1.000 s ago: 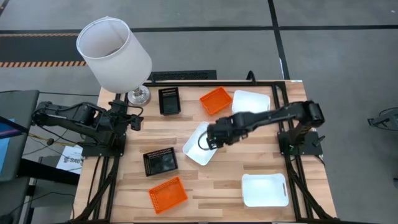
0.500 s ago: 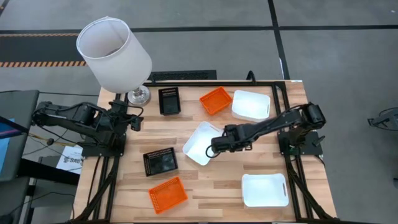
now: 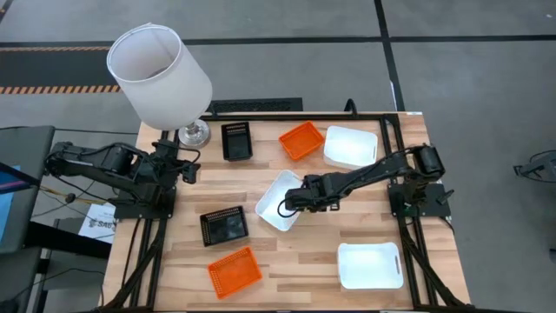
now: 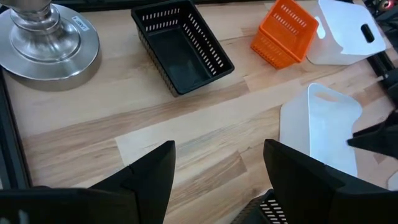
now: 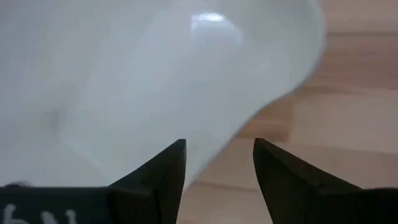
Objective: Stack baskets by color
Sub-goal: Stack the top white bin on top of the middle white bin
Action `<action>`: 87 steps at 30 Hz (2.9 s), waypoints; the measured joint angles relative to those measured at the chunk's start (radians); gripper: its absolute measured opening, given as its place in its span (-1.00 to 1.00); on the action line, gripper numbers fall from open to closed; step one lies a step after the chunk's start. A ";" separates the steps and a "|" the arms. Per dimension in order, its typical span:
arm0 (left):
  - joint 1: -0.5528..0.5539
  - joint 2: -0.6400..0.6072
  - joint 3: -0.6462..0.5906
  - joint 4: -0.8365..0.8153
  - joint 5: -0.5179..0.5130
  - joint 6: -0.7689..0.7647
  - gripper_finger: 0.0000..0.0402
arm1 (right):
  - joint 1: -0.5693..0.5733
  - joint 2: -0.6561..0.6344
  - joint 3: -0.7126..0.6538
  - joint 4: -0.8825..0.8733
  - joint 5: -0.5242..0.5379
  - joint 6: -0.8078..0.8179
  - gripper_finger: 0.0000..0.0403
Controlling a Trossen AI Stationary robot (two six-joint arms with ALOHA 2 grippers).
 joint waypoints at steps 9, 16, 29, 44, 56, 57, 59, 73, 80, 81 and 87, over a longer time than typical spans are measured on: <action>0.000 0.000 0.000 0.000 0.002 0.029 0.16 | -0.018 -0.027 0.000 -0.003 0.003 -0.064 0.02; 0.000 0.000 0.000 0.000 0.001 0.038 0.16 | -0.109 -0.160 0.001 -0.129 0.016 -0.233 -0.04; 0.000 0.000 0.000 -0.001 -0.007 0.052 0.16 | -0.401 -0.277 0.001 -0.381 0.063 -1.443 -0.10; 0.000 0.001 0.000 -0.005 -0.037 -0.020 0.16 | -0.603 -0.070 -0.057 -0.392 0.033 -1.770 -0.08; 0.000 0.001 0.000 -0.005 -0.098 -0.047 0.16 | -0.644 -0.177 -0.307 -0.187 0.033 -1.797 -0.38; 0.000 0.001 0.000 -0.005 -0.098 -0.047 0.16 | -0.649 -0.171 -0.310 -0.183 0.034 -1.800 -0.49; 0.000 0.001 0.000 -0.005 -0.098 -0.047 0.16 | -0.657 -0.147 -0.316 -0.183 0.032 -1.799 -0.74; 0.000 0.001 0.000 -0.006 -0.093 -0.037 0.16 | -0.639 -0.278 -0.204 -0.316 0.059 -1.817 -0.99; 0.000 0.001 0.000 -0.007 -0.097 -0.036 0.16 | -0.451 -0.454 -0.061 -0.297 0.067 -2.237 -0.99; 0.000 0.001 0.000 -0.007 -0.097 -0.036 0.16 | -0.411 -0.467 -0.041 -0.294 0.070 -2.291 -0.99; 0.000 0.001 0.000 -0.007 -0.097 -0.036 0.16 | -0.180 -0.452 0.047 -0.260 0.116 -2.407 -0.99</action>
